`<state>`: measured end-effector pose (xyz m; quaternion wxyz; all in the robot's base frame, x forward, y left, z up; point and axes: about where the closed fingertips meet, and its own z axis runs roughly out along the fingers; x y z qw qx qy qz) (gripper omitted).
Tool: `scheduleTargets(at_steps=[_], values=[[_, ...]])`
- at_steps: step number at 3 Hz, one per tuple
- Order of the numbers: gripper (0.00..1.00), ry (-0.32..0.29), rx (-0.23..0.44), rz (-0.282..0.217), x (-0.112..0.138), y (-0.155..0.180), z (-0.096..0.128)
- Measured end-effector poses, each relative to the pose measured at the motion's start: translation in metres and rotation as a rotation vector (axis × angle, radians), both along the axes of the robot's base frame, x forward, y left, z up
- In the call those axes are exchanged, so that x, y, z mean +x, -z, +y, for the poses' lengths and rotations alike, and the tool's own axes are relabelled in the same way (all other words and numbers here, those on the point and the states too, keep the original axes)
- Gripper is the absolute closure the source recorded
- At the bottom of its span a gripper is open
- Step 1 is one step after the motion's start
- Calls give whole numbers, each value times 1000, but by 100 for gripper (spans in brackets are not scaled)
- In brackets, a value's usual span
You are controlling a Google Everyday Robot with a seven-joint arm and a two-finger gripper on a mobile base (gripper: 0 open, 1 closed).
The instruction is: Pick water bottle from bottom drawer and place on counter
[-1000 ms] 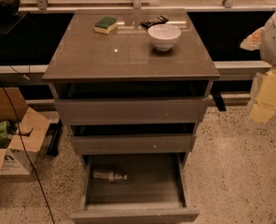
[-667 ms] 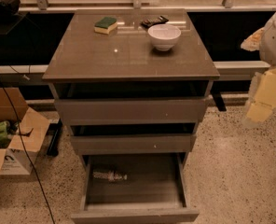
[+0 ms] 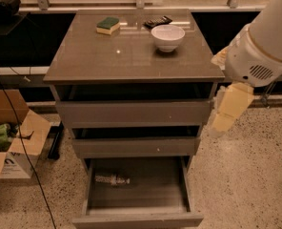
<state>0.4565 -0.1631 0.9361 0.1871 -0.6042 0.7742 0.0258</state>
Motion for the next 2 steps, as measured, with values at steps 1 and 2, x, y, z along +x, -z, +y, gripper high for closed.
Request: scheduleTargets(at_steps=[1,2], values=[[0,-55,85,3,7,33,32],[0,-81,203,23,16,74,52]])
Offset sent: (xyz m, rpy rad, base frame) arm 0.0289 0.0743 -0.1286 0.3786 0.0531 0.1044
